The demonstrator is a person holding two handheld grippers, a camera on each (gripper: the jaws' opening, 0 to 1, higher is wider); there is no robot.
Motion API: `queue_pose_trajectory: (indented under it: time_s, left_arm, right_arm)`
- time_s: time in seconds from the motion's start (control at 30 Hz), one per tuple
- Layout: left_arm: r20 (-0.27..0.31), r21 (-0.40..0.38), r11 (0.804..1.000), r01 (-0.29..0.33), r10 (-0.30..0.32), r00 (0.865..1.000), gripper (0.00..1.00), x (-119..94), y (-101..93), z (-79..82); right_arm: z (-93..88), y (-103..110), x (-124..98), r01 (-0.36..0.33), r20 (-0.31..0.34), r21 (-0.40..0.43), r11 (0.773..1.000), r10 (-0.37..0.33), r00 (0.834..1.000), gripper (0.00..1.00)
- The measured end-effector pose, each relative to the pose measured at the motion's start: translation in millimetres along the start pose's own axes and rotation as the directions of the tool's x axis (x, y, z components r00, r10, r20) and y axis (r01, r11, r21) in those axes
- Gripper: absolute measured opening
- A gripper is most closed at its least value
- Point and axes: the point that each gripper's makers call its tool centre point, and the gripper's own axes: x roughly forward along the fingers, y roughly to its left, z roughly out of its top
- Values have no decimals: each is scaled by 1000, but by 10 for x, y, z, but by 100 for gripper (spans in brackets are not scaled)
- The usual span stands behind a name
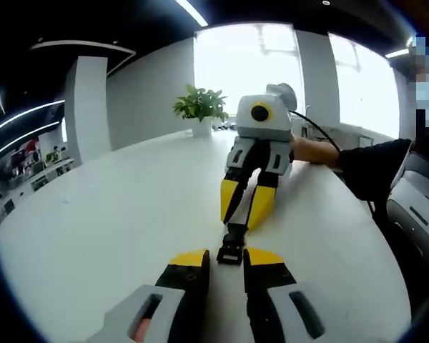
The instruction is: Snap the two parts of the plastic buckle together until the buckle closes and remains connected.
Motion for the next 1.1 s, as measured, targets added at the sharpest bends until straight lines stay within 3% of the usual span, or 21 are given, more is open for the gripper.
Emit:
queue_pose_trajectory:
  time_s: [0.17,0.5,1.1]
  left_arm:
    - [2,-22,1000,12,-12,1000,18,2,-8,-13]
    - [6,-22,999,26,-25,1000,14,24,-50,-12]
    - [5,0,999,41,-41,999,15,1,-62,-3]
  right_arm:
    - [-20,-10,2,-14,9,23,1000,14,1000,14]
    - [6,58,29,-70,39,-9,997,71,997,13]
    - [25,30,50,-67,57,-17,998,68,996,13]
